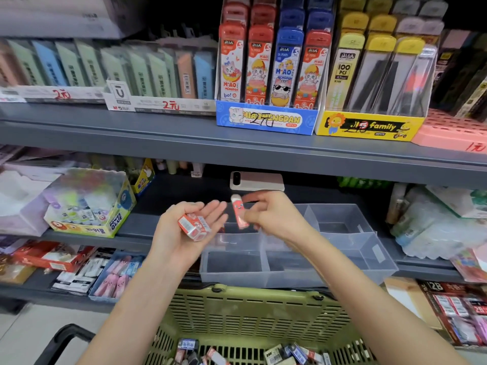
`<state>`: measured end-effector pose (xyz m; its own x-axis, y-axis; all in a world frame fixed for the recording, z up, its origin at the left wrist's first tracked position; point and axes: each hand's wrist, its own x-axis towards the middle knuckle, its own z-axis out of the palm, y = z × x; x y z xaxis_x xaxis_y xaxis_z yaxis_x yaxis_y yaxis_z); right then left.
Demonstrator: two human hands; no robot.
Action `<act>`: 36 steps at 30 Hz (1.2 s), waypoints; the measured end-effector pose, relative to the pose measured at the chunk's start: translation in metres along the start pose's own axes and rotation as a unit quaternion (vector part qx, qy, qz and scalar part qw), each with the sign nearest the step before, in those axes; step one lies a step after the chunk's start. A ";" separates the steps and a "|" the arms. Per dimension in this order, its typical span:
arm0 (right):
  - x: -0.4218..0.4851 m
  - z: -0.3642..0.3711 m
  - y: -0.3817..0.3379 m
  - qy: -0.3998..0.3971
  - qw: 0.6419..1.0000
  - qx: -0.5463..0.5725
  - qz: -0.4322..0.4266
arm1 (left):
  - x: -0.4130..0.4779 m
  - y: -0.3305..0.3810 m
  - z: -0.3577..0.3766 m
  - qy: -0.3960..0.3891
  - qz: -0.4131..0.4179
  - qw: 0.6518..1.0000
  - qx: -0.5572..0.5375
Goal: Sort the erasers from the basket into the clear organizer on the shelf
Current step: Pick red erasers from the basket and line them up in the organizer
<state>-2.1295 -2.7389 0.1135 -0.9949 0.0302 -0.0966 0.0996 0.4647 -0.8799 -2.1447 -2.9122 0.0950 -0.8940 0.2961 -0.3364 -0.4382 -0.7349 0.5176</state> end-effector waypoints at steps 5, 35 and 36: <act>0.036 0.014 0.005 -0.031 0.973 -0.209 0.091 | -0.007 0.016 -0.022 0.055 0.039 0.998 -0.018; 0.025 0.044 -0.019 -0.046 0.990 -0.135 -0.016 | -0.004 0.014 -0.040 -0.042 -0.007 0.998 0.045; 0.013 0.044 -0.024 -0.051 0.995 -0.077 -0.026 | -0.004 0.015 -0.040 -0.044 0.001 0.998 0.054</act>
<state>-2.1442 -2.7890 0.1132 -0.9908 -0.0833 -0.1065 0.0365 0.5935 -0.8040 -2.1434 -2.9483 0.0729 -0.8977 0.3509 -0.2663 -0.4393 -0.6674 0.6013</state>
